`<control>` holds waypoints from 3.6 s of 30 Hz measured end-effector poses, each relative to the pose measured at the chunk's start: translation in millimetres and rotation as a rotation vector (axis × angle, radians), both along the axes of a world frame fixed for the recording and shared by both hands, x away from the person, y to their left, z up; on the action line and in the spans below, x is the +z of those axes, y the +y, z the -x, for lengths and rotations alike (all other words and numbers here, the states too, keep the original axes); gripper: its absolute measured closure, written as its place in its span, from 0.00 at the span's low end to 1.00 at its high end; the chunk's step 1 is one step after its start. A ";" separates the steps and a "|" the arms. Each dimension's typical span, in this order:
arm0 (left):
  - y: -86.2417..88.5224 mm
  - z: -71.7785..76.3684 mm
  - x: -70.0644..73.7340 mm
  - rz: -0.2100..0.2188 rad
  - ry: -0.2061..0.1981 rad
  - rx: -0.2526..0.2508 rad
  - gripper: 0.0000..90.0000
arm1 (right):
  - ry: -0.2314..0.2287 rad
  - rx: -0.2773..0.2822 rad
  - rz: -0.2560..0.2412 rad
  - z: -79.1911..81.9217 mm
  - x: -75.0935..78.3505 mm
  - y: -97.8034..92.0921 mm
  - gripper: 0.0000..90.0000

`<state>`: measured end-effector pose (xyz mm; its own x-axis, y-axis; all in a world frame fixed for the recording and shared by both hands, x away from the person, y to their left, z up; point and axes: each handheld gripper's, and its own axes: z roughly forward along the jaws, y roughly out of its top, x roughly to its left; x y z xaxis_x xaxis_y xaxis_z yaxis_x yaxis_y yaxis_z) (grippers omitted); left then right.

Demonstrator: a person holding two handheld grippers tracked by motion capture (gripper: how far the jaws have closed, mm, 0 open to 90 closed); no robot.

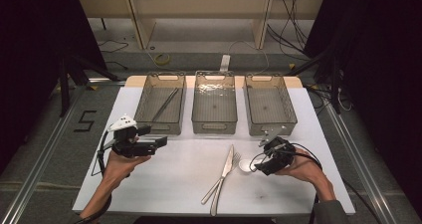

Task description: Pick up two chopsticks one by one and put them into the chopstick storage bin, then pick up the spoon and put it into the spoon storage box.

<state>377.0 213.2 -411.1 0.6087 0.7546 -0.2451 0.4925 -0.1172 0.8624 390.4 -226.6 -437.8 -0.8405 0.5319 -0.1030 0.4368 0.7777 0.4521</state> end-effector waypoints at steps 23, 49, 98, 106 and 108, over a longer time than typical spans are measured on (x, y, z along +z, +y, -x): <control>-6.3 30.8 -1.7 -0.020 -0.050 -0.040 0.16 | 0.037 0.055 0.103 -8.5 -9.0 4.2 0.29; -14.0 32.9 -2.7 -0.063 -0.064 -0.090 0.16 | 0.133 0.117 0.146 -10.4 -20.6 12.8 0.62; -11.2 32.8 -2.2 -0.044 -0.069 -0.073 0.17 | 0.104 -0.059 -0.016 -11.8 2.9 -11.3 0.96; -10.5 33.0 -1.5 -0.023 -0.071 -0.070 0.17 | 0.056 -0.197 -0.167 -20.3 25.3 -8.7 0.96; -9.8 33.1 -1.2 -0.021 -0.071 -0.069 0.17 | 0.049 -0.215 -0.175 -23.6 26.8 -6.1 0.96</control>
